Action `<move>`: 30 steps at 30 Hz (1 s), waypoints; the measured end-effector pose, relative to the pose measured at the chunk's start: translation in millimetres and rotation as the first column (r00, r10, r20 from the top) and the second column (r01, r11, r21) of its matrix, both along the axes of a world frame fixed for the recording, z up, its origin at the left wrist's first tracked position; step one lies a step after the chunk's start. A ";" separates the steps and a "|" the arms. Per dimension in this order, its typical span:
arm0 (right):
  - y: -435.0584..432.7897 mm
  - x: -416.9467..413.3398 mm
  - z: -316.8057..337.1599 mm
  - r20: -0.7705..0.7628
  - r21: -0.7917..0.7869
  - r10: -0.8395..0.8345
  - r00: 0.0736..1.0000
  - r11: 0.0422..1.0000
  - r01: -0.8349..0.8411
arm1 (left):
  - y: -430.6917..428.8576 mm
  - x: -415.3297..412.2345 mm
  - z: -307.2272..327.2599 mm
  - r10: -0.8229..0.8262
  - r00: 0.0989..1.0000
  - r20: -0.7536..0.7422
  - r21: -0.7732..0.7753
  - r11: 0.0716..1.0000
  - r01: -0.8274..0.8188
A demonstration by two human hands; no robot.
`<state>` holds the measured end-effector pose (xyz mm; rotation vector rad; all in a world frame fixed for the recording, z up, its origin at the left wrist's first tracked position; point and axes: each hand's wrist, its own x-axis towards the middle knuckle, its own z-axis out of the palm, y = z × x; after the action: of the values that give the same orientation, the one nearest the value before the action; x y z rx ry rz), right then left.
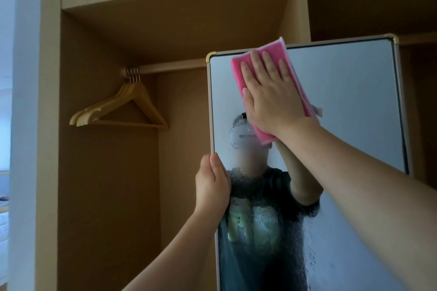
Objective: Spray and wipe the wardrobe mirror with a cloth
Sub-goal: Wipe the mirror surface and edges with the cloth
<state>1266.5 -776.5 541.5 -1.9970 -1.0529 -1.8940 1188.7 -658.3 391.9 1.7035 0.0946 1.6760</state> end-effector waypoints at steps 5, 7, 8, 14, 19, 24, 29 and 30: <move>1.8 -2.7 -21.8 -0.008 -0.027 0.019 1.000 0.999 -0.019 | 1.0 0.8 -0.2 0.005 1.000 -0.011 0.005 1.000 -0.005; 3.0 -4.0 -33.6 -0.011 -0.044 0.029 1.000 0.999 -0.030 | 1.1 0.7 -0.4 0.011 1.000 -0.010 0.005 1.000 -0.011; 3.7 -4.5 -40.1 -0.012 -0.052 0.032 0.999 0.998 -0.032 | 1.3 0.8 -0.4 0.014 1.000 -0.011 0.005 1.000 -0.014; 9.4 -6.9 -79.5 -0.009 -0.086 0.069 0.998 0.994 -0.069 | 5.1 3.2 -1.3 -0.009 0.999 -0.051 -0.030 1.000 0.007; 12.7 -7.1 -103.8 0.011 -0.099 0.097 0.995 0.991 -0.095 | 4.9 3.6 -2.1 -0.015 1.000 -0.023 -0.026 1.000 0.014; 13.8 -5.5 -109.6 0.010 -0.127 0.087 0.996 0.988 -0.085 | 3.7 3.4 -2.0 -0.017 1.000 -0.015 -0.023 1.000 0.016; 12.3 -7.1 -97.5 0.025 -0.151 0.083 0.996 0.985 -0.078 | 5.0 5.4 -2.1 -0.027 0.999 -0.035 -0.035 0.999 0.026; 12.2 -8.1 -93.6 0.032 -0.156 0.082 0.996 0.985 -0.076 | 5.6 5.9 -2.3 -0.025 0.999 -0.038 -0.035 0.999 0.024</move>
<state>1258.4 -764.3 448.0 -1.9733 -1.3062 -1.8690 1194.6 -652.7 389.5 1.7050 0.1202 1.6150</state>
